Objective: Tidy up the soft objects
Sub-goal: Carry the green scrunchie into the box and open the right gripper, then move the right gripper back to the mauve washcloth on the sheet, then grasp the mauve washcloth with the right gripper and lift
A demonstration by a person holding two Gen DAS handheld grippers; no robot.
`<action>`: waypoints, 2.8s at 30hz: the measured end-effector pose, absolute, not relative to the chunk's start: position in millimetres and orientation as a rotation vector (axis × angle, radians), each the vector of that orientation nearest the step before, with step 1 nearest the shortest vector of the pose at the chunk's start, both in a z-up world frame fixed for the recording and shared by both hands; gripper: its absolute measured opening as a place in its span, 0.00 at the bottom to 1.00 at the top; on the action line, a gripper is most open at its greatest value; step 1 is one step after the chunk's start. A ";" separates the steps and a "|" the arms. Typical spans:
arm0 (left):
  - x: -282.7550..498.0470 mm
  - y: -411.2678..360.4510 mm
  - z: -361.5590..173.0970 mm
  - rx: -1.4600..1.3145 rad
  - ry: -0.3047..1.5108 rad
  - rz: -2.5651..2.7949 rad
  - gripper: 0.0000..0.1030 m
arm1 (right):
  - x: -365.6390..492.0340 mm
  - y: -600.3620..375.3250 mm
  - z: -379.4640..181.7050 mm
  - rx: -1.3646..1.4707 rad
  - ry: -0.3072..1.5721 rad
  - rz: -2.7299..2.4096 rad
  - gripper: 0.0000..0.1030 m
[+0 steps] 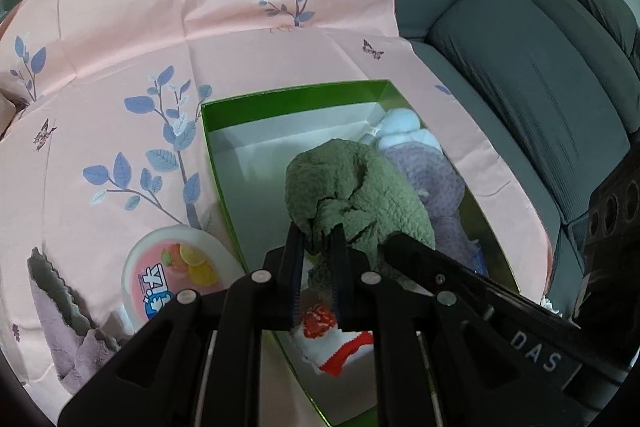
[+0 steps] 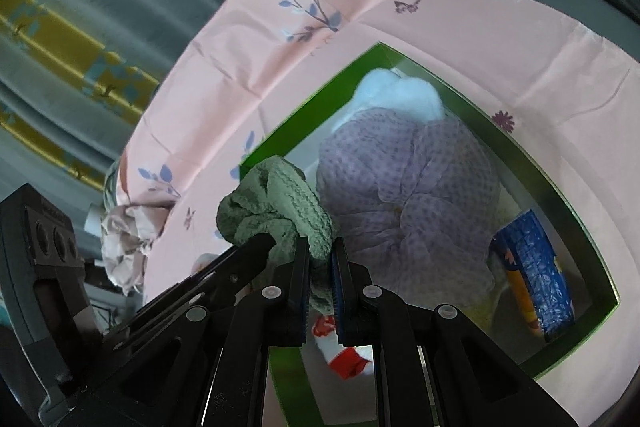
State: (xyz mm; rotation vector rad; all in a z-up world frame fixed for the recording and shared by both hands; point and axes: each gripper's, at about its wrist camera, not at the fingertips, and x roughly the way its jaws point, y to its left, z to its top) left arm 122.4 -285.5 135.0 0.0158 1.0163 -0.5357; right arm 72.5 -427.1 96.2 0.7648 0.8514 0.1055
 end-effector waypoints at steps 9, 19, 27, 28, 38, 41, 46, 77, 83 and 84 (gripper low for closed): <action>116.9 -251.8 152.4 -0.067 0.995 -0.541 0.45 | 62.8 -426.9 105.3 0.752 0.842 0.031 0.45; 76.1 -199.8 204.0 -0.142 0.886 -0.546 0.73 | 38.0 -406.8 140.2 0.683 0.759 0.018 0.70; 59.9 -162.8 220.7 -0.176 0.848 -0.530 0.75 | 22.7 -379.0 167.3 0.593 0.706 0.044 0.72; 60.0 -156.1 220.2 -0.175 0.851 -0.518 0.75 | 22.2 -373.2 170.0 0.577 0.710 0.064 0.72; 72.6 -73.0 168.5 -0.201 0.954 -0.280 0.75 | 37.2 -297.1 167.0 0.516 0.839 0.336 0.72; 71.8 -54.0 142.5 -0.185 0.993 -0.230 0.74 | 44.3 -267.8 157.3 0.483 0.897 0.356 0.72; 70.7 -24.2 99.1 -0.188 1.068 -0.180 0.74 | 52.9 -231.5 140.5 0.430 0.979 0.371 0.72; 77.4 -21.9 43.1 -0.327 1.115 -0.257 0.39 | 101.8 -182.5 43.9 0.380 1.215 0.244 0.80; 77.3 -27.2 43.0 -0.319 1.109 -0.273 0.29 | 105.5 -171.3 41.7 0.378 1.191 0.298 0.76; 77.5 -28.2 42.5 -0.317 1.109 -0.276 0.28 | 105.6 -167.4 41.9 0.355 1.183 0.303 0.72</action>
